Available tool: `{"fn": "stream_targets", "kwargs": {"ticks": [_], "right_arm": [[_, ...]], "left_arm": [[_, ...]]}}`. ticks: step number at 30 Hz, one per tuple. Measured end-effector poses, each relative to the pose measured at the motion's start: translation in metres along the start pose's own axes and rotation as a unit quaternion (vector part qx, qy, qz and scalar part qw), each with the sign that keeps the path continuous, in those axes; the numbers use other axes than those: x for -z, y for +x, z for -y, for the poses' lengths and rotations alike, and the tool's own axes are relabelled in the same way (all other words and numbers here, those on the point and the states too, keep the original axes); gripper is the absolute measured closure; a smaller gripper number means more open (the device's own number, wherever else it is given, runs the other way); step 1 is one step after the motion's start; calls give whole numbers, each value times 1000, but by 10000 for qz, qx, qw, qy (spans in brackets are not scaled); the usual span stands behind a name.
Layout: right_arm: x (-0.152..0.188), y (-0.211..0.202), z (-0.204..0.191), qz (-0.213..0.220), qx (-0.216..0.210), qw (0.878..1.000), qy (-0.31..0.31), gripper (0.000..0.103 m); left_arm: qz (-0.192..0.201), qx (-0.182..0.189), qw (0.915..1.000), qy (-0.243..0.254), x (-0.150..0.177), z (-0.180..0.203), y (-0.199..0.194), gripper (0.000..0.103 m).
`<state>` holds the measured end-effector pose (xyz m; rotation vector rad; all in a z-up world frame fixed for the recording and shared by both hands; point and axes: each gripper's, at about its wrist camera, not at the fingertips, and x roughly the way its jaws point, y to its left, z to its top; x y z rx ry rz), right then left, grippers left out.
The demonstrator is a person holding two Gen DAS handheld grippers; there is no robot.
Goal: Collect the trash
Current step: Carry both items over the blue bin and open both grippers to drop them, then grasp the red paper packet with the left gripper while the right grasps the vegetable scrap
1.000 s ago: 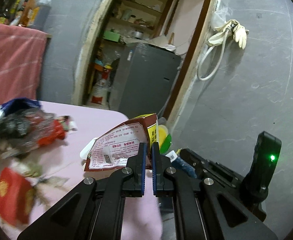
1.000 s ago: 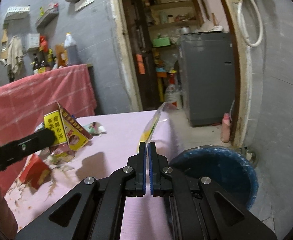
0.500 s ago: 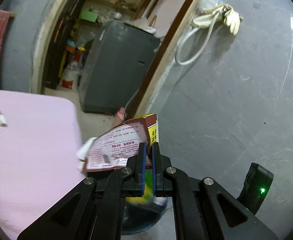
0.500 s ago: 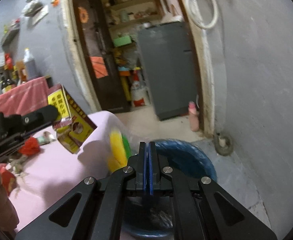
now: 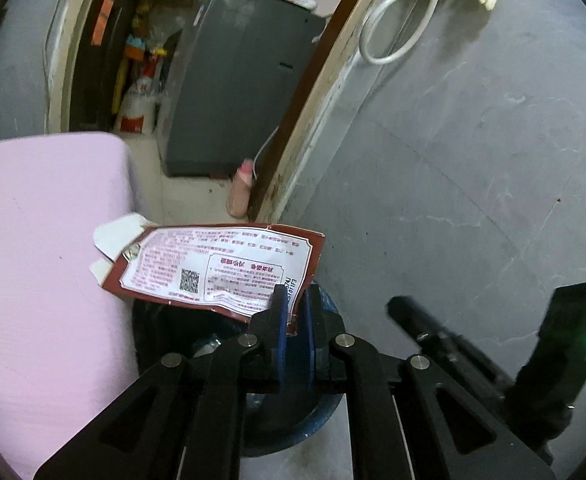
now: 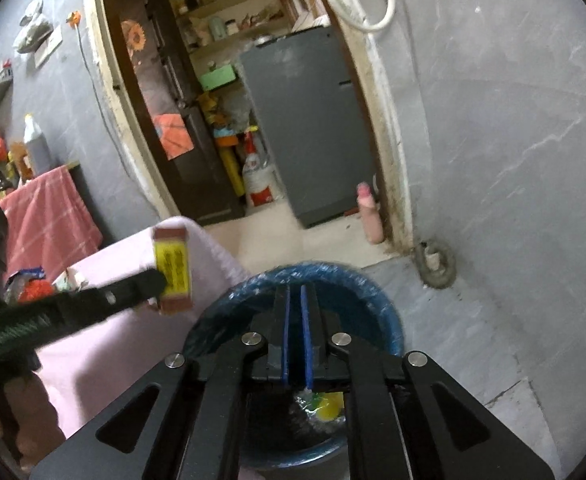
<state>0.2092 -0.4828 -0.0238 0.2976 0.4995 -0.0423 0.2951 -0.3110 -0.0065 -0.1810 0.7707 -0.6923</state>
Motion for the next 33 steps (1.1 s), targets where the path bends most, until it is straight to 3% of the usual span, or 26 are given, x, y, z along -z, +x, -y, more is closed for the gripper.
{"fn": "stream_targets", "kwargs": {"ticks": [5, 9, 13, 16, 20, 26, 29, 30, 33], "right_arm": [[2, -2, 3, -14, 117, 9999, -93, 97], [2, -1, 5, -63, 131, 9998, -136, 96], [-2, -8, 5, 78, 175, 9996, -195, 85], [-6, -15, 0, 208, 197, 9993, -260, 84], [-13, -28, -11, 419, 243, 9979, -441, 81], [-25, -55, -32, 947, 132, 9941, -516, 50], [-29, -65, -46, 1125, 41, 9921, -556, 38], [-30, -68, -51, 1189, -7, 9913, -562, 29], [-29, -75, -69, 1306, -160, 9894, -612, 18]], "left_arm": [[-359, -5, 9993, 125, 6, 5, 22, 98], [-418, 0, 9991, 104, 11, 5, 26, 95], [-210, -151, 9996, 142, 9, 6, 18, 91], [84, -278, 9995, 111, 6, 6, 4, 78], [574, -542, 9967, 196, -2, 5, -22, 72], [1254, -991, 9866, 322, -2, 3, -70, 47], [1535, -1243, 9797, 339, 1, -4, -96, 27], [1631, -1329, 9771, 325, 3, -7, -105, 20], [1850, -1544, 9702, 270, 12, -18, -131, 12]]}}
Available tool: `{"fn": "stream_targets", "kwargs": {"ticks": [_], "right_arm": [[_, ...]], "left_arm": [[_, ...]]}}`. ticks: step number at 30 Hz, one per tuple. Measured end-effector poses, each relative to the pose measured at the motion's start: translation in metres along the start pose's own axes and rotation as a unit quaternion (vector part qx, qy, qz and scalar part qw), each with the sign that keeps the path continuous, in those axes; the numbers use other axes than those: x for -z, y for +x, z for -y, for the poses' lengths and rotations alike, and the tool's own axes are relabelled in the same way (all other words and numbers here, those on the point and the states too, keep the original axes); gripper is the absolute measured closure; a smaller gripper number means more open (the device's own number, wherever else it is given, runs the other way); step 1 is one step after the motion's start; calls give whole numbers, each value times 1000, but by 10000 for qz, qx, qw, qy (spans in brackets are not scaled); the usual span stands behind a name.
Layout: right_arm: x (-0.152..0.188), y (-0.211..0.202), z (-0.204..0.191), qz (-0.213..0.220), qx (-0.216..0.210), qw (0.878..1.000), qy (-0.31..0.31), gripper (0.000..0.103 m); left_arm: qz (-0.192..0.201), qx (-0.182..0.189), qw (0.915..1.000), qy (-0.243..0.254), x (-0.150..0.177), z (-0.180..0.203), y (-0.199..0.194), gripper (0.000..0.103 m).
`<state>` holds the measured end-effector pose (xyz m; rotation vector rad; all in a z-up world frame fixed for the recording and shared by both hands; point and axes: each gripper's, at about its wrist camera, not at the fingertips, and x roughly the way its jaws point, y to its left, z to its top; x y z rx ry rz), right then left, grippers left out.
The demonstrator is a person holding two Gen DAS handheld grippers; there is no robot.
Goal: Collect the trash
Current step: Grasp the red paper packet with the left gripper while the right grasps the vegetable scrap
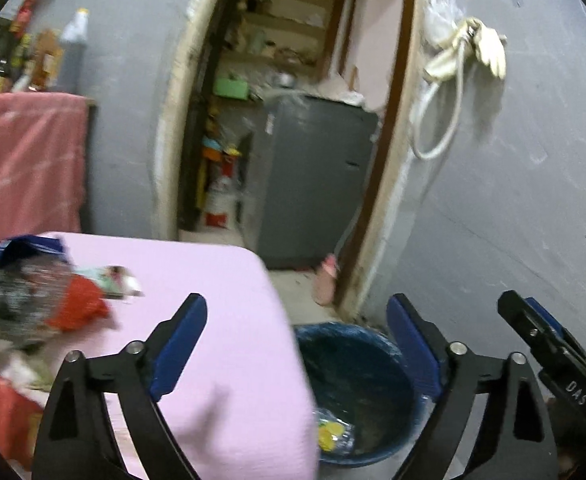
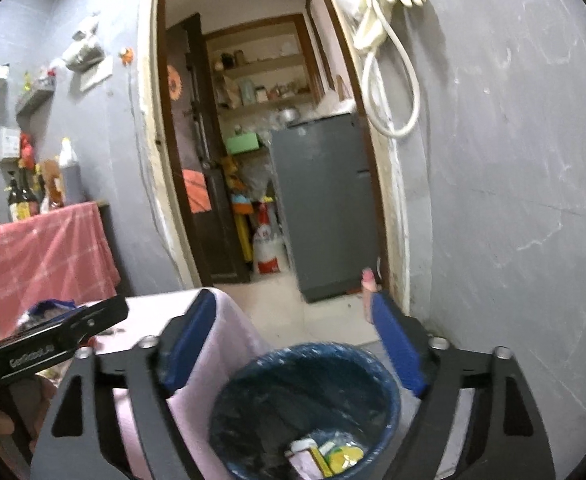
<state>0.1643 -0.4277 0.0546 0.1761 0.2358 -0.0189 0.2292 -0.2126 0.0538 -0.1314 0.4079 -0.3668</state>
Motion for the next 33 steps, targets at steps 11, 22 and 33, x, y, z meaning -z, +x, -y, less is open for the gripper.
{"fn": "stream_targets", "kwargs": {"ticks": [11, 22, 33], "right_arm": [[7, -12, -69, 32, -703, 9973, -192, 0], [23, 4, -141, -374, -1412, 9883, -438, 0], [45, 40, -189, -1167, -1839, 9728, -785, 0]], "left_arm": [[463, -946, 9941, -255, 12, -74, -92, 6], [106, -1722, 9842, -409, 52, -138, -144, 6], [-889, -1365, 9842, -688, 75, -165, -128, 7]]}}
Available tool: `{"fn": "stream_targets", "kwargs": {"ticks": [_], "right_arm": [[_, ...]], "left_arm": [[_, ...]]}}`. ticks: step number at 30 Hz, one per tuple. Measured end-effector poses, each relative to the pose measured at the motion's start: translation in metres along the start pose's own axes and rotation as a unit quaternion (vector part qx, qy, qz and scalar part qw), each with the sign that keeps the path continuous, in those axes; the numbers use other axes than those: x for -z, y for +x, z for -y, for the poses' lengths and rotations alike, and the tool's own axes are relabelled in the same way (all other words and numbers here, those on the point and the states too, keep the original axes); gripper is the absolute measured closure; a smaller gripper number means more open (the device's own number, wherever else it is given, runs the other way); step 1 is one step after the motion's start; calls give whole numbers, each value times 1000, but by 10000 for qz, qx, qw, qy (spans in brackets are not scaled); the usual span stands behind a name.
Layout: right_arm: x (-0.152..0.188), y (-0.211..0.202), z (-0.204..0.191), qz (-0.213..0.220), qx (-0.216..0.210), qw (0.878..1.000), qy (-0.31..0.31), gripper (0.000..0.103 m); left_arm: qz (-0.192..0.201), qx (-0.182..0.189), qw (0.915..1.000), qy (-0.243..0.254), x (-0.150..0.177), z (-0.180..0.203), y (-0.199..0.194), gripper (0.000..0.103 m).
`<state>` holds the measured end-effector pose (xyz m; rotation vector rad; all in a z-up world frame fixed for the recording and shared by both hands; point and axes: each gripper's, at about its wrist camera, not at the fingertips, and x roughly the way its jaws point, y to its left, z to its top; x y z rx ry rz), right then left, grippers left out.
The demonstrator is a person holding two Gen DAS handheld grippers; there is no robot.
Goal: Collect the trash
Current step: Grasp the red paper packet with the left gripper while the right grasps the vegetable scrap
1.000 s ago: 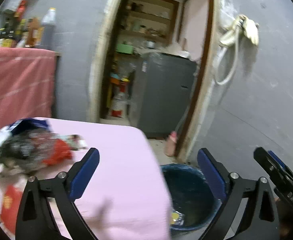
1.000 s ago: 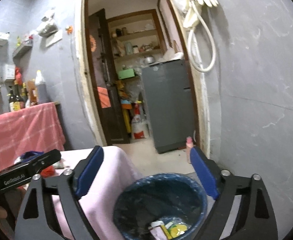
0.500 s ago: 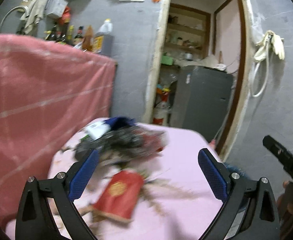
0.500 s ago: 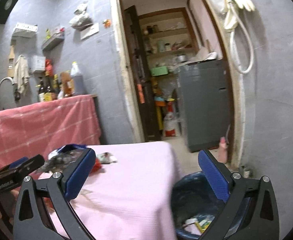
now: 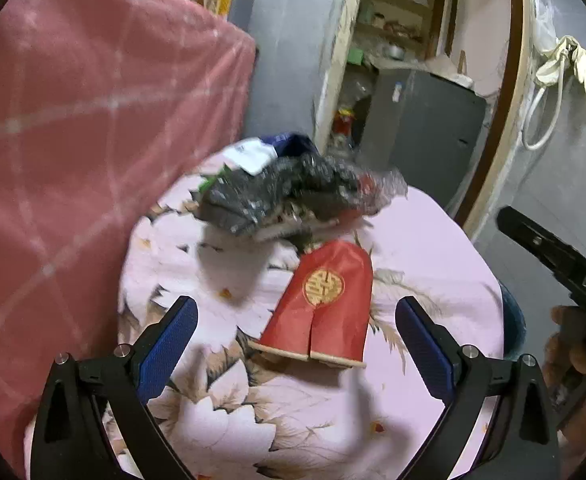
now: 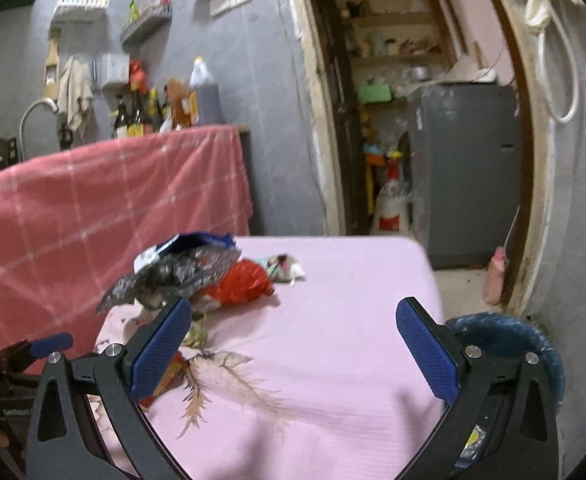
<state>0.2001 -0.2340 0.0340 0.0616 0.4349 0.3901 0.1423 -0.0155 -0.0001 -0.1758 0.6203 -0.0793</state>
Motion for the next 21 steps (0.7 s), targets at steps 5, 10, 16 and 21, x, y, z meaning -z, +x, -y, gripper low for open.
{"fn": "stream_targets", "kwargs": {"ticks": [5, 10, 16, 21], "right_arm": [[4, 23, -8, -353, -248, 9991, -31, 6], [8, 45, -13, -702, -471, 9964, 43, 17], [10, 67, -22, -1070, -695, 9918, 30, 25], [12, 83, -34, -1388, -905, 9862, -64, 27]], "left_arm": [[-291, 262, 9992, -41, 0, -3, 11, 14], [-578, 413, 9974, -134, -1, -8, 22, 41], [-511, 523, 9968, -318, -3, -22, 15, 54], [-465, 441, 9967, -504, -3, -34, 10, 59]]}}
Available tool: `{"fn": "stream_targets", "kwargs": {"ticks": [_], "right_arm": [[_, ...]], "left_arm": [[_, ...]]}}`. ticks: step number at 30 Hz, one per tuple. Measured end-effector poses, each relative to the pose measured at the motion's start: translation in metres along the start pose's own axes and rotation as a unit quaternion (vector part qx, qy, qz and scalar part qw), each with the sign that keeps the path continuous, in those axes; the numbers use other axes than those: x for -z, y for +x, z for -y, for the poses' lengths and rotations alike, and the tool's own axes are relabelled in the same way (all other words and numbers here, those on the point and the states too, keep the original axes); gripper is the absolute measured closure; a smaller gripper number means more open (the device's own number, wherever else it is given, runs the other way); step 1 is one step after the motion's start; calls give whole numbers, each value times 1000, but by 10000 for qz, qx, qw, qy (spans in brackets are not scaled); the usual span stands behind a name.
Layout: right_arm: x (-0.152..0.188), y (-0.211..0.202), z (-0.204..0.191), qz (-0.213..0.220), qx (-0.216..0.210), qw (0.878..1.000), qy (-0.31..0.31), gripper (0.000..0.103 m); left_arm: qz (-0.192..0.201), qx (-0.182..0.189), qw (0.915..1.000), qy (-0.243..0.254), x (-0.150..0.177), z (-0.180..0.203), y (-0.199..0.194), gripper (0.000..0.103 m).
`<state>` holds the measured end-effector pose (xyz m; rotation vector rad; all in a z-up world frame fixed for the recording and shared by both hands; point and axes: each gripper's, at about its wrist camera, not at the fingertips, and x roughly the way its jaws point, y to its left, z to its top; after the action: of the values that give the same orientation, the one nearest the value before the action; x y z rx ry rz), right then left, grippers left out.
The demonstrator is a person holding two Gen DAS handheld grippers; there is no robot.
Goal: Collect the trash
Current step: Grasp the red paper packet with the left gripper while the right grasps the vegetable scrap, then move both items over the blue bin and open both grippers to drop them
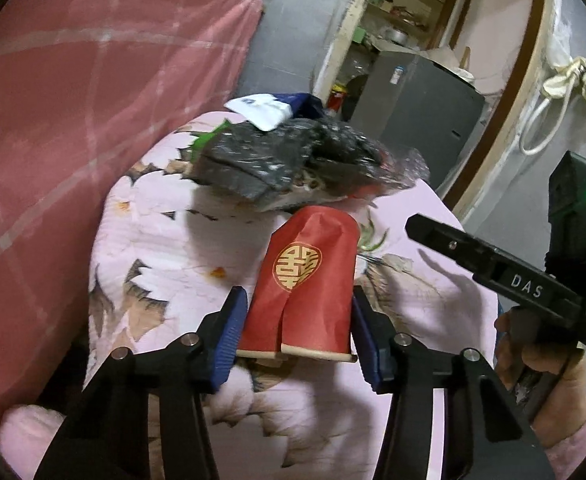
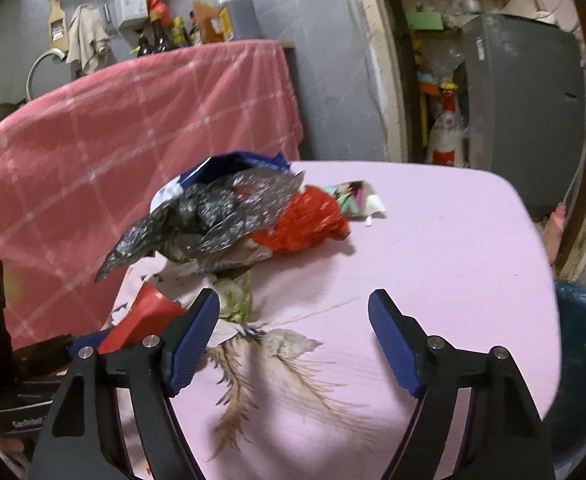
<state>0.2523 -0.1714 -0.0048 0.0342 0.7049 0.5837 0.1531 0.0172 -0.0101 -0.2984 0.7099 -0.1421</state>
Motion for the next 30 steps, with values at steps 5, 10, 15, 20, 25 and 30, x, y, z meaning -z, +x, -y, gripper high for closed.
{"fn": "stream_targets", "kwargs": {"ticks": [5, 10, 15, 20, 25, 30], "right_arm": [[-6, 23, -11, -363, -230, 9990, -110, 35], [-10, 40, -23, -635, -382, 9968, -308, 49], [-13, 53, -29, -816, -549, 9946, -335, 58], [-12, 58, -31, -927, -634, 9930, -373, 71], [-8, 45, -28, -772, -720, 9939, -307, 72], [-2, 24, -21, -510, -666, 9963, -168, 73]], "left_arm": [[81, -124, 9998, -158, -1, -13, -10, 61], [54, -52, 9994, -326, -4, -20, -15, 63], [3, -4, 9993, -362, -7, -21, -15, 64], [-83, 6, 9991, -413, -8, -22, -13, 71], [-157, 160, 9990, -383, -7, -12, -13, 78], [-58, 184, 9997, -148, -5, 11, -16, 85]]}}
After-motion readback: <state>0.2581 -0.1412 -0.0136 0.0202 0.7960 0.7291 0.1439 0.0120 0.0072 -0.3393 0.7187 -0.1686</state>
